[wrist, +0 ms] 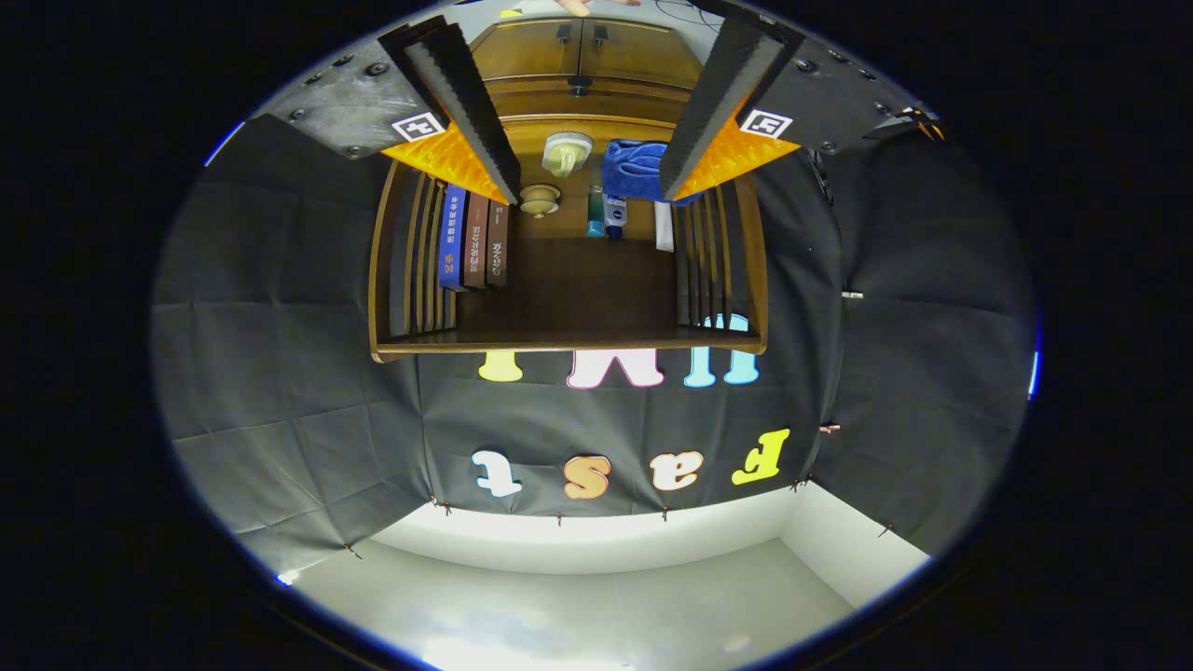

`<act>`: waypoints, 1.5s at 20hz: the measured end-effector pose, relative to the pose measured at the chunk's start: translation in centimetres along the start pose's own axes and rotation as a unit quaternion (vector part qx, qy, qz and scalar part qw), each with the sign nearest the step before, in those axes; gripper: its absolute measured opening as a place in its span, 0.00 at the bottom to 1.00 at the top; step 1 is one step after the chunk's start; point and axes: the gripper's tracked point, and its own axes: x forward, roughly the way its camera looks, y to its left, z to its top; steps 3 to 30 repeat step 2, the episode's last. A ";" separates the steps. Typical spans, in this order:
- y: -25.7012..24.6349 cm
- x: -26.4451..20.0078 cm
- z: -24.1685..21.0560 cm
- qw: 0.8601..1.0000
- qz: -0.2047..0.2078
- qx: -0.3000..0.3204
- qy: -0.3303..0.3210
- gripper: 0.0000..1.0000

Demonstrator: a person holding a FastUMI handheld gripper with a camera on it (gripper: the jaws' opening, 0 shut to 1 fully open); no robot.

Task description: Pull open the drawer, take out the items inside it, and place them on the countertop above the cabinet.

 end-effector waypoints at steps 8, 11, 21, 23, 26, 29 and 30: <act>-0.3 0.0 0.1 1.000 -0.002 0.004 -0.002 0.99; -0.3 0.0 0.1 1.000 -0.002 0.004 -0.002 0.99; -0.3 0.0 0.1 1.000 -0.002 0.004 -0.002 0.99; -0.3 0.0 0.1 1.000 -0.002 0.004 -0.002 0.99; -0.3 0.0 0.1 1.000 -0.002 0.004 -0.002 0.99; -0.3 0.0 0.1 1.000 -0.002 0.004 -0.002 0.99; -0.3 0.0 0.1 1.000 -0.002 0.004 -0.002 0.99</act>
